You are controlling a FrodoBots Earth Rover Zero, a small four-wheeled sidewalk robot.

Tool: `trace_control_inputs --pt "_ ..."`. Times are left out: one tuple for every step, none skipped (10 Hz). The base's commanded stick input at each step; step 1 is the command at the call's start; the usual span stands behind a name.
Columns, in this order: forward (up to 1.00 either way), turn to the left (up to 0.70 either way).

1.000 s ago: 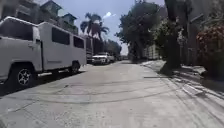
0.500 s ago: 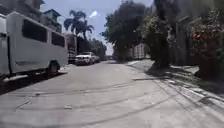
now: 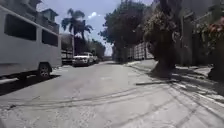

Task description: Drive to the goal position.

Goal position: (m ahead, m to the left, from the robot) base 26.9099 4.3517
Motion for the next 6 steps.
trace_control_inputs --pt "1.0 0.03" --pt "1.0 0.03" --pt "1.0 0.03" --pt "1.0 0.03" --pt "1.0 0.03" --pt "1.0 0.03"
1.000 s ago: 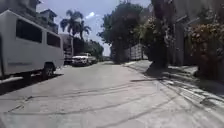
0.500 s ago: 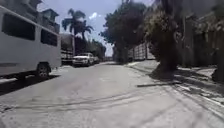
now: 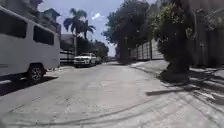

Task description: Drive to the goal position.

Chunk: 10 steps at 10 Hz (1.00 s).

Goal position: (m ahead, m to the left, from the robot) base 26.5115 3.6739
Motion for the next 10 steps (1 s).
trace_control_inputs --pt "1.0 0.03" --pt "1.0 0.03" --pt "1.0 0.03" --pt "1.0 0.03" --pt "1.0 0.03" --pt "1.0 0.03" --pt "1.0 0.03" --pt "1.0 0.03" --pt "1.0 0.02" --pt "1.0 0.0"
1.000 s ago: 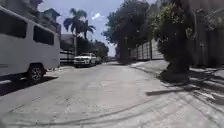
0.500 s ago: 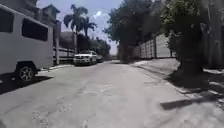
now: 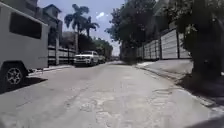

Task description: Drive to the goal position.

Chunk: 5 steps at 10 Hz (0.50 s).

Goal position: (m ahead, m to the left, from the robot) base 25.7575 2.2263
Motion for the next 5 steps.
trace_control_inputs --pt "1.0 -0.16" --pt "1.0 0.03" --pt "1.0 0.03" --pt "1.0 0.03" --pt "1.0 0.03"
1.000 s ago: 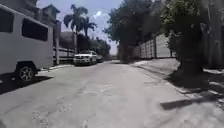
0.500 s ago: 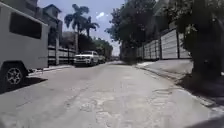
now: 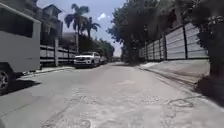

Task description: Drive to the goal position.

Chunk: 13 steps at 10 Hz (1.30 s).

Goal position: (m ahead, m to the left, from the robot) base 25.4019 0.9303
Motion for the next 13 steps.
trace_control_inputs --pt "1.0 0.03" --pt "1.0 0.03" --pt "1.0 0.03" --pt "1.0 0.03" --pt "1.0 0.03" --pt "1.0 0.03" --pt "1.0 0.03" --pt "1.0 0.03" --pt "1.0 0.03" --pt "1.0 0.03" --pt "1.0 -0.37" --pt "1.0 -0.37" --pt "1.0 -0.37"
